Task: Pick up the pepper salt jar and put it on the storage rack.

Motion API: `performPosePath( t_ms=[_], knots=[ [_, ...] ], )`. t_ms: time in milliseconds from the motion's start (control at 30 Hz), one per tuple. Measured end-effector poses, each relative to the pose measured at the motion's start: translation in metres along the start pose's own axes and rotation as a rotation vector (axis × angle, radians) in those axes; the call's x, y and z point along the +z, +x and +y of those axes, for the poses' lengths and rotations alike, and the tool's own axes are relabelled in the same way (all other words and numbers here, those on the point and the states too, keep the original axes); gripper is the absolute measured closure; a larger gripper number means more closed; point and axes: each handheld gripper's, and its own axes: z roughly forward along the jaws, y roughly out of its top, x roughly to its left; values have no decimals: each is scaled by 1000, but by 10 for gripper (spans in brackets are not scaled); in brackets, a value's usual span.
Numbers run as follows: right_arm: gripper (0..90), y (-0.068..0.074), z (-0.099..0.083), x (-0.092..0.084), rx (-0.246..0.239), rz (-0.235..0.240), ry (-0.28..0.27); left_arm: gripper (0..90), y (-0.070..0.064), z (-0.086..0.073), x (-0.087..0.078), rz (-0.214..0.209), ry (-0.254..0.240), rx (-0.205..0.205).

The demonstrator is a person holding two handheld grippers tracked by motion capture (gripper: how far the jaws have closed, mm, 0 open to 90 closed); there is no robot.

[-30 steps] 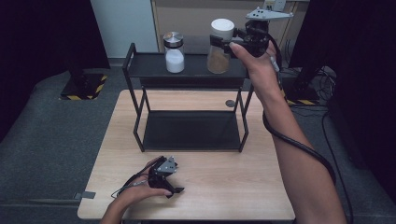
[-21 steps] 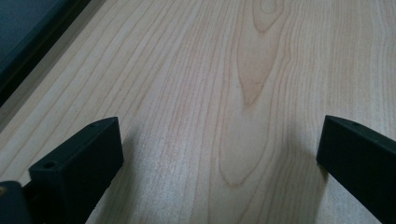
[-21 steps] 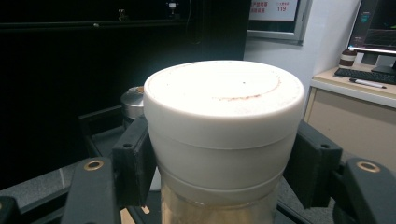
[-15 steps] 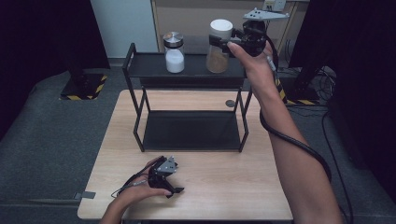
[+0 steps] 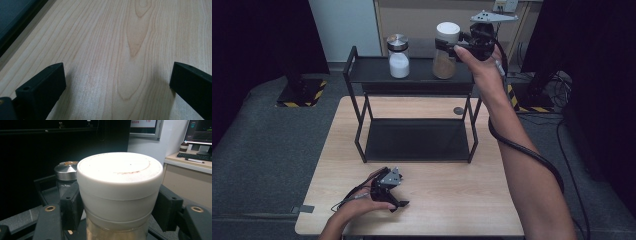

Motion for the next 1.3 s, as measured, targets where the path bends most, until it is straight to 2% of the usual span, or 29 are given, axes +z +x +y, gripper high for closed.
performPosePath(
  t_ms=[433, 1300],
  knots=[
    [354, 0, -4, 6, 6, -1, 19, 0, 0, 0, 0, 0, 0, 0],
    [349, 3, -11, 7, 14, -14, -5, 0, 0, 0, 0, -2, 0, 2]
  ],
)
